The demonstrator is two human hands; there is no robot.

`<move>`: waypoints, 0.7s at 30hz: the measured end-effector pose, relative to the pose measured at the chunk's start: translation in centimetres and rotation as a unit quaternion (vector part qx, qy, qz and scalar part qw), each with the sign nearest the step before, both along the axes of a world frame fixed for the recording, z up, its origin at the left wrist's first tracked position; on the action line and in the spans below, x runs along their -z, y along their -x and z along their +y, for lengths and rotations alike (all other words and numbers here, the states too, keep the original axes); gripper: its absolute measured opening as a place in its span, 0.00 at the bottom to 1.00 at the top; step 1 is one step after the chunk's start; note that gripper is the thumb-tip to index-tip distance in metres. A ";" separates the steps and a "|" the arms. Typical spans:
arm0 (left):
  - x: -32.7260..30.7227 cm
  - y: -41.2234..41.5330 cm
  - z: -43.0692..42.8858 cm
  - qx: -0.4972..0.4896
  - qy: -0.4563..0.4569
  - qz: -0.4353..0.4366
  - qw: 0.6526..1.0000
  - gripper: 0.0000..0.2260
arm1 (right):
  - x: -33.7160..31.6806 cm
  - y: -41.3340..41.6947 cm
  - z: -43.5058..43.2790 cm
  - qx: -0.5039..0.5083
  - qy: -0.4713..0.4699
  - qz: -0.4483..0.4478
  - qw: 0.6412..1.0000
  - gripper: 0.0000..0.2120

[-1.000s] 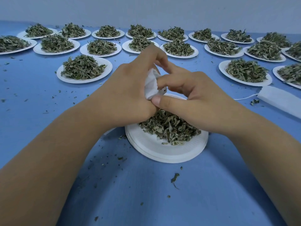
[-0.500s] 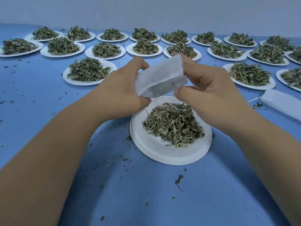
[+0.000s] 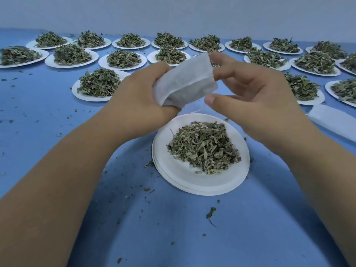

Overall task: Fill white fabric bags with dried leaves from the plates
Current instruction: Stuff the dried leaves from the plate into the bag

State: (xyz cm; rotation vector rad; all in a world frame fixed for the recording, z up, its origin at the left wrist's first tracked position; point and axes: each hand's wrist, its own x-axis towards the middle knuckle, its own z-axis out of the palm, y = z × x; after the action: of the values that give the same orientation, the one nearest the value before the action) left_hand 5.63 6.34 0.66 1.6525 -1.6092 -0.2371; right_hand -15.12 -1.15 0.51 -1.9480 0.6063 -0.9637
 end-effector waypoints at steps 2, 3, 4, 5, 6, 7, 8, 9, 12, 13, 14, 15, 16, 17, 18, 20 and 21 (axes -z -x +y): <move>0.0 0.1 0.1 0.003 0.001 0.007 1.000 0.14 | 0.0 0.1 -0.1 -0.007 0.029 0.053 0.998 0.13; 0.1 0.3 0.1 0.008 -0.002 0.005 1.000 0.14 | 0.1 0.1 0.0 -0.020 0.048 0.089 0.995 0.15; 0.1 0.6 0.1 0.016 -0.005 0.004 1.000 0.14 | 0.2 0.0 0.2 -0.034 0.059 0.115 0.991 0.16; 0.2 0.8 0.2 0.025 -0.006 0.003 1.000 0.15 | 0.3 -0.2 0.4 -0.042 0.061 0.130 0.989 0.17; 0.2 0.9 0.2 0.032 -0.008 0.000 0.999 0.15 | 0.3 -0.4 0.6 -0.045 0.057 0.139 0.988 0.18; 0.2 1.0 0.3 0.036 -0.009 -0.006 0.999 0.15 | 0.3 -0.5 0.8 -0.044 0.055 0.146 0.987 0.19; 0.2 1.1 0.3 0.038 -0.010 -0.014 0.999 0.16 | 0.3 -0.5 0.8 -0.042 0.058 0.149 0.986 0.19; 0.2 1.0 0.3 0.037 -0.011 -0.021 0.999 0.16 | 0.3 -0.5 0.7 -0.035 0.065 0.145 0.987 0.18; 0.2 0.7 0.1 0.011 -0.016 -0.031 0.999 0.17 | 0.0 -0.2 0.2 0.009 0.060 0.112 0.992 0.20; 0.2 0.6 0.1 0.006 -0.016 -0.031 0.999 0.18 | 0.0 0.0 0.1 0.013 0.063 0.107 0.992 0.21; 0.2 0.6 0.1 0.007 -0.016 -0.029 0.999 0.18 | 0.0 0.0 0.1 0.007 0.072 0.112 0.991 0.20; 0.2 0.7 0.2 0.014 -0.016 -0.027 0.999 0.18 | 0.1 -0.1 0.2 -0.004 0.079 0.122 0.989 0.17; 0.2 0.9 0.2 0.023 -0.017 -0.027 0.999 0.17 | 0.2 -0.2 0.4 -0.014 0.079 0.131 0.988 0.14; 0.3 1.0 0.2 0.030 -0.020 -0.028 0.999 0.17 | 0.3 -0.4 0.5 -0.019 0.073 0.133 0.988 0.11; 0.3 1.1 0.2 0.034 -0.024 -0.031 0.999 0.16 | 0.4 -0.6 0.6 -0.023 0.066 0.131 0.989 0.10; 0.3 1.1 0.1 0.031 -0.028 -0.037 0.998 0.14 | 0.1 -1.0 0.5 -0.038 0.061 0.132 0.989 0.09; 0.3 0.9 0.1 0.021 -0.025 -0.042 0.999 0.13 | -0.1 -1.2 0.4 -0.045 0.066 0.141 0.987 0.09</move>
State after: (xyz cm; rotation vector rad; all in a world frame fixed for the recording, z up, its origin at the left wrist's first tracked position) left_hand 4.74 6.43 0.37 1.6872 -1.7139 -0.2344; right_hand -13.94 -0.79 0.65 -2.2312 0.6186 -0.6909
